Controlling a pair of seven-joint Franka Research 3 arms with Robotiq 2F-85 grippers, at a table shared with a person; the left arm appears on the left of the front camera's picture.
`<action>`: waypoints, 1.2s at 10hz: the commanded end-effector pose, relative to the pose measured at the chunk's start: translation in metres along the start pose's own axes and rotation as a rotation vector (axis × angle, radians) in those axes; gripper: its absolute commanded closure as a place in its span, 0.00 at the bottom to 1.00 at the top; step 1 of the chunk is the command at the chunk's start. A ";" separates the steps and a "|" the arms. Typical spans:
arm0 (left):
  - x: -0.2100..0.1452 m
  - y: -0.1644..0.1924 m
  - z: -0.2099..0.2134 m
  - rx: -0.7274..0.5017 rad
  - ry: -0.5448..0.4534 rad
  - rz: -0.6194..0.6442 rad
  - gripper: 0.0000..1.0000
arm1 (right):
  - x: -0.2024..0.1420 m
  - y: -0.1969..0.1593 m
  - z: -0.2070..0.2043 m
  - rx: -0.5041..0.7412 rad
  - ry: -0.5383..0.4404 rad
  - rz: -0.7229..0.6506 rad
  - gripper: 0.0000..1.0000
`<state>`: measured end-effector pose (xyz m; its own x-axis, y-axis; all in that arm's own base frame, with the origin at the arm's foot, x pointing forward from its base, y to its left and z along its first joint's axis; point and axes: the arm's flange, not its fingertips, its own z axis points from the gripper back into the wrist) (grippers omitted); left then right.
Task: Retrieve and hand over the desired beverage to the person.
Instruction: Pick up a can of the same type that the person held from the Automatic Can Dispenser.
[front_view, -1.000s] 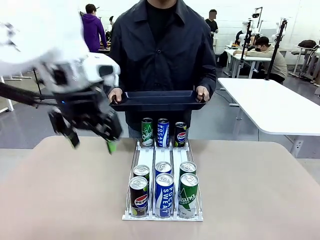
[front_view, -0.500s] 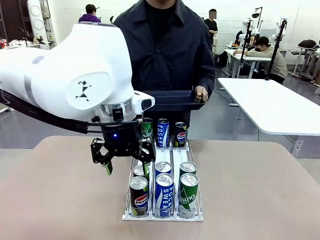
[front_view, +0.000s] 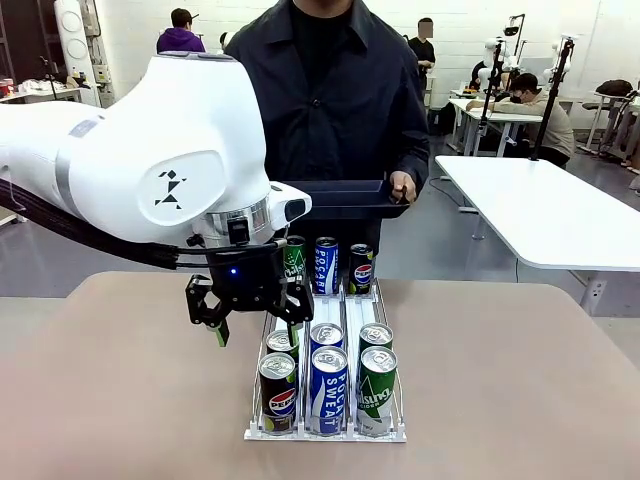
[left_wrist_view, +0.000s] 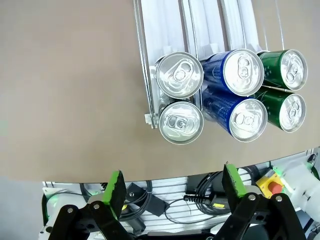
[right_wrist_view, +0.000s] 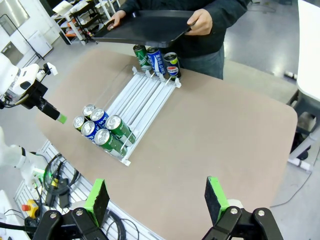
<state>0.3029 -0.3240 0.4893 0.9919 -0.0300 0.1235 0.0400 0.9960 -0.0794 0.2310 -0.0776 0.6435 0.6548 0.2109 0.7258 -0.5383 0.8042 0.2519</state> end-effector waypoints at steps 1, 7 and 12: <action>0.001 0.000 0.000 -0.002 -0.004 0.001 0.00 | -0.001 -0.001 -0.001 0.025 -0.003 0.013 0.00; 0.023 -0.010 -0.059 0.020 -0.074 -0.087 0.00 | -0.001 -0.001 -0.001 0.025 -0.003 0.013 0.00; 0.025 -0.012 -0.071 0.039 -0.048 -0.104 0.00 | -0.001 -0.001 -0.001 0.025 -0.003 0.013 0.00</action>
<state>0.3325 -0.3399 0.4262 0.9782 -0.1223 0.1676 0.1319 0.9901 -0.0473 0.2310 -0.0776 0.6435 0.6548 0.2109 0.7258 -0.5383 0.8042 0.2520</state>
